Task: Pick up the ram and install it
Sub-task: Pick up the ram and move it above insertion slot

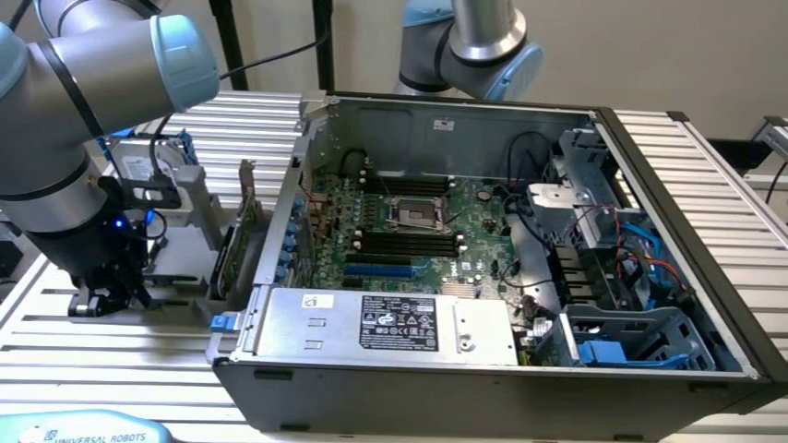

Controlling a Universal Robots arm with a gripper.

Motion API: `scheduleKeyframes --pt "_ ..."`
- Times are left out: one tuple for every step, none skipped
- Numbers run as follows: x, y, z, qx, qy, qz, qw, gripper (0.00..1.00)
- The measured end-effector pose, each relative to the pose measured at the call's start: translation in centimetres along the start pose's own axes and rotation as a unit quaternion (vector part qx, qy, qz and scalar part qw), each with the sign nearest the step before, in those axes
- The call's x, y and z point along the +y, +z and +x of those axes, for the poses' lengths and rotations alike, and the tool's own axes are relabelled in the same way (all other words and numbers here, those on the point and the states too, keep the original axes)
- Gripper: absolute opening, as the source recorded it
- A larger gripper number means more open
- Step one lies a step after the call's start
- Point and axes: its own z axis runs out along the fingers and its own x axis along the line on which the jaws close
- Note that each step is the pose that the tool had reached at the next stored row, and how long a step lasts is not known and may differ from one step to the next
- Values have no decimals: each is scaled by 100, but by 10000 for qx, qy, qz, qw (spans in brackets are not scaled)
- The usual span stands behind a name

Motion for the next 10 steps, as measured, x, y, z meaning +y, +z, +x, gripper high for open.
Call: scheduleKeyframes --pt "0 0 0 0 0 0 10000 13" --pt "0 0 0 0 0 0 10000 13" --pt "0 0 0 0 0 0 10000 13" --pt "0 0 0 0 0 0 10000 13" --pt "0 0 0 0 0 0 10000 13" --pt "0 0 0 0 0 1 10000 13" --pt "0 -3 -1 -1 0 2 10000 13" --pt "0 -12 -1 -1 0 1 10000 13" --pt "1 -24 -1 0 0 0 10000 13" --pt "1 -42 -2 0 0 -2 10000 13"
